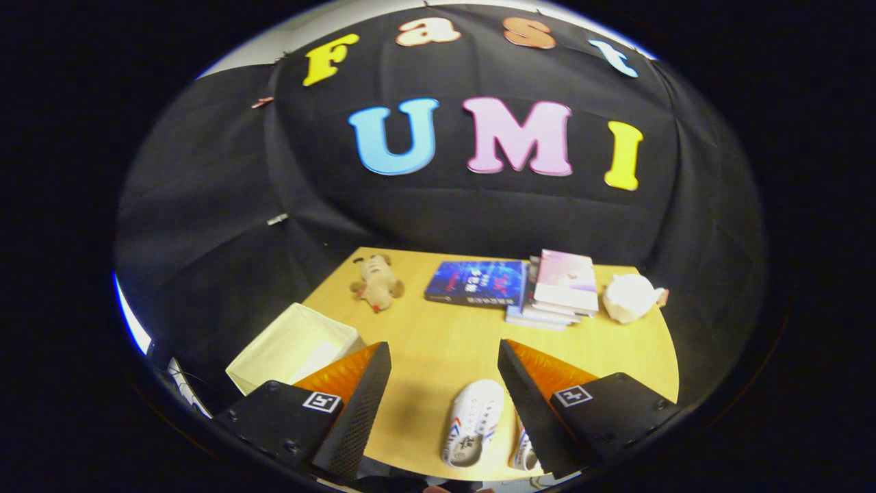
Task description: Open the storage box then place both shoes into the box .Put the left shoe in first, then the right shoe, with the right side of both shoes facing outward in a uniform manner.
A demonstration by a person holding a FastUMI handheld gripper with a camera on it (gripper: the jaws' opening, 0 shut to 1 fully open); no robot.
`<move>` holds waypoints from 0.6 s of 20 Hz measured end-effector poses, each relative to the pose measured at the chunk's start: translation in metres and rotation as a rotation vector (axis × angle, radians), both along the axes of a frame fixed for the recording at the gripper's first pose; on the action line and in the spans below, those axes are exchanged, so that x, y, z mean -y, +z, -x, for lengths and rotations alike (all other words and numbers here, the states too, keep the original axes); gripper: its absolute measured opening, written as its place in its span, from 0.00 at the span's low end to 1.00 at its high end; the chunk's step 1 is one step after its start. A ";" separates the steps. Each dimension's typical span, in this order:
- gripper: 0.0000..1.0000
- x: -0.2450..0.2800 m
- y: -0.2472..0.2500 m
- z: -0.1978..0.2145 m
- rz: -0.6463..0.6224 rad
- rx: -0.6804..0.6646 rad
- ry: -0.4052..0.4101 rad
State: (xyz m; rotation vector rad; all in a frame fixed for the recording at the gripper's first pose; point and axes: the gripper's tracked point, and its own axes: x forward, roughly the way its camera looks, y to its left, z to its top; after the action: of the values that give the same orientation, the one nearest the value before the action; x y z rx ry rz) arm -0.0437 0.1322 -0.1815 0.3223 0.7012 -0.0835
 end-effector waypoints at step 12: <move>0.73 -0.019 -0.186 0.072 -0.115 -0.432 0.074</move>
State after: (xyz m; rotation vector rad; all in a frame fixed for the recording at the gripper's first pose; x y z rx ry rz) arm -0.1160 0.1516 -0.3676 0.3927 1.1486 -0.0421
